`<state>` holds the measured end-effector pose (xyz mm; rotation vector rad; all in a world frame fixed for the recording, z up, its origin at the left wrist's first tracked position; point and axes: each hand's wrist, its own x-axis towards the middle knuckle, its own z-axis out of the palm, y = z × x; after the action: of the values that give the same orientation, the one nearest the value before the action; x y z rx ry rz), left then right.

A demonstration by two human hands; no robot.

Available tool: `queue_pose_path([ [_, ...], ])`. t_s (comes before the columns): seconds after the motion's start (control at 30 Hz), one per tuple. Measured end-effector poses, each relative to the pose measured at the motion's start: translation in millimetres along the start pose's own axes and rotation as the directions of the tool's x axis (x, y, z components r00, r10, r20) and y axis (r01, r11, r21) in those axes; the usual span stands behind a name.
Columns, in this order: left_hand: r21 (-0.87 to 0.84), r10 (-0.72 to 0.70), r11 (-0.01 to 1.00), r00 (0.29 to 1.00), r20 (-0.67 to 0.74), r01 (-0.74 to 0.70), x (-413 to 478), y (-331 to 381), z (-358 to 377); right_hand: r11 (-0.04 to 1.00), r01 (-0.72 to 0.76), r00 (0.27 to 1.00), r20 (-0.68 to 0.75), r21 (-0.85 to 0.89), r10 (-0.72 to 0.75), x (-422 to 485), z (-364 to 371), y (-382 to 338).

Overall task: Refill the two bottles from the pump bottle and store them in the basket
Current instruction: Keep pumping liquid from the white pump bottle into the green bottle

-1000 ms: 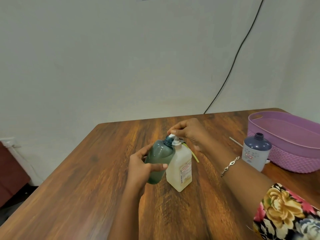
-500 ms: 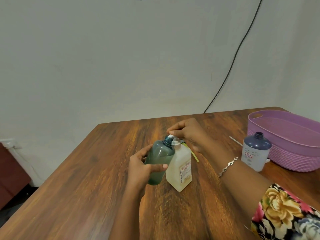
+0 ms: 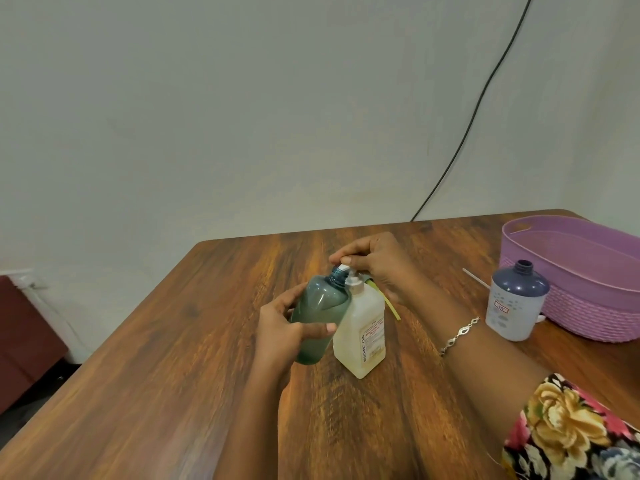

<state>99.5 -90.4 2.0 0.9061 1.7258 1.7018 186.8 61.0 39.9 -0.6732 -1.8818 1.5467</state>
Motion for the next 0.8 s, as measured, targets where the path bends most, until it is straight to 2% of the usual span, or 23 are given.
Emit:
queue_pose_path([
  [0.1, 0.012, 0.018, 1.000, 1.000, 0.000, -0.018, 1.5, 4.1, -0.6, 0.999, -0.023, 0.999, -0.022, 0.038, 0.024, 1.9, -1.3, -7.8],
  [0.2, 0.017, 0.028, 0.999, 1.000, -0.007, -0.028, 3.8, 4.3, -1.0, 0.999, -0.014, 0.998, -0.054, -0.048, 0.011, 3.1, 0.6, -11.4],
  [0.43, 0.044, -0.006, 0.999, 1.000, -0.008, 0.006, 4.3, -2.4, -0.2, 0.989, -0.022, 1.000, -0.010, -0.146, 0.021, -1.4, -3.2, -10.5],
  [0.6, 0.022, 0.010, 1.000, 1.000, -0.009, -0.009, 4.6, 5.6, 0.7, 0.999, -0.028, 0.998, -0.055, -0.027, 0.027, 3.1, -3.7, -13.7],
  [0.8, 0.029, 0.017, 0.999, 1.000, -0.001, -0.017, 5.2, 5.3, 0.4, 0.998, -0.009, 1.000, -0.031, -0.055, 0.007, 0.1, -2.9, -10.2],
])
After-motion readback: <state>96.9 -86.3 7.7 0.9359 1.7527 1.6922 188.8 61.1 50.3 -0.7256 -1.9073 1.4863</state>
